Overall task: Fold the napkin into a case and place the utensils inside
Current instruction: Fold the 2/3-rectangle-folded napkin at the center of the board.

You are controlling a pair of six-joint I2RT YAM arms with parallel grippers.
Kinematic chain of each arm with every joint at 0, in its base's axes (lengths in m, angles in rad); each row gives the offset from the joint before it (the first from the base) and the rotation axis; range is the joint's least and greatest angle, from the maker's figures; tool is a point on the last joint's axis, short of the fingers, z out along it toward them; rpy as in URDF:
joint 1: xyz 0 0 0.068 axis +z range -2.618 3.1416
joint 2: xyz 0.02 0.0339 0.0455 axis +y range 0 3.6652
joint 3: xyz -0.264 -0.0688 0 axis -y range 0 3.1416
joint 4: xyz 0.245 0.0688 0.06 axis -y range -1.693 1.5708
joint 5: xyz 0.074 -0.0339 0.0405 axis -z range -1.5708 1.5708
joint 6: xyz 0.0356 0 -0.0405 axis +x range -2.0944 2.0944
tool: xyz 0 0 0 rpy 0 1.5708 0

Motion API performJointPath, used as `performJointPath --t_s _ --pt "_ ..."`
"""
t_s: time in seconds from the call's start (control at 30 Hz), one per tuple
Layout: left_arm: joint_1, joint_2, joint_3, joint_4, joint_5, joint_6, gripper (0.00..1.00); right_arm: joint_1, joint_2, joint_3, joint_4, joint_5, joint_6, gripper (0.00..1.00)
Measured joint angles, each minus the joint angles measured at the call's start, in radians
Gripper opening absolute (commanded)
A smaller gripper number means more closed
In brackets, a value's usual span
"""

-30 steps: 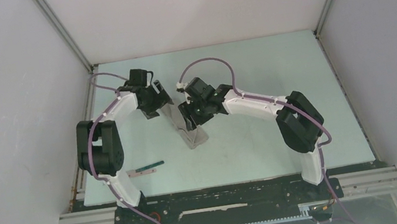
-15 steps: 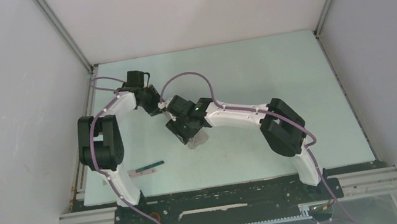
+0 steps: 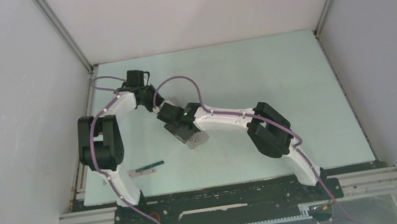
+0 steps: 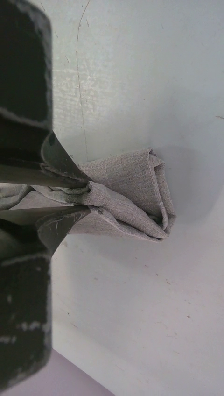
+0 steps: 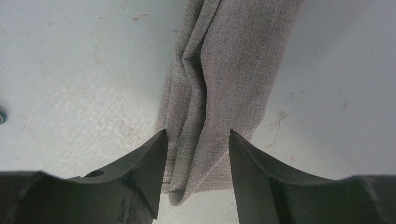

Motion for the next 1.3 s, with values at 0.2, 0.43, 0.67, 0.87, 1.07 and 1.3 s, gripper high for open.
performJointPath --t_s 0.2,0.43,0.67,0.87,1.07,1.3 --pt "0.001 0.0 0.0 0.0 0.006 0.0 0.22 0.006 0.021 0.01 -0.012 0.013 0.003 0.62" --pt "0.003 0.0 0.001 0.0 0.023 -0.007 0.21 0.009 0.027 0.017 -0.019 0.013 0.014 0.63" --pt "0.004 0.0 0.001 0.0 0.031 -0.008 0.17 0.015 0.027 0.018 -0.015 0.002 0.036 0.64" --pt "0.004 0.002 0.002 0.0 0.039 -0.014 0.14 0.021 0.028 0.019 -0.021 0.034 0.039 0.62" --pt "0.005 0.007 0.017 -0.001 0.052 -0.016 0.09 0.035 0.043 0.036 -0.029 0.083 0.037 0.58" --pt "0.007 0.008 0.027 0.0 0.068 -0.018 0.05 0.04 0.051 0.048 -0.035 0.119 0.038 0.36"
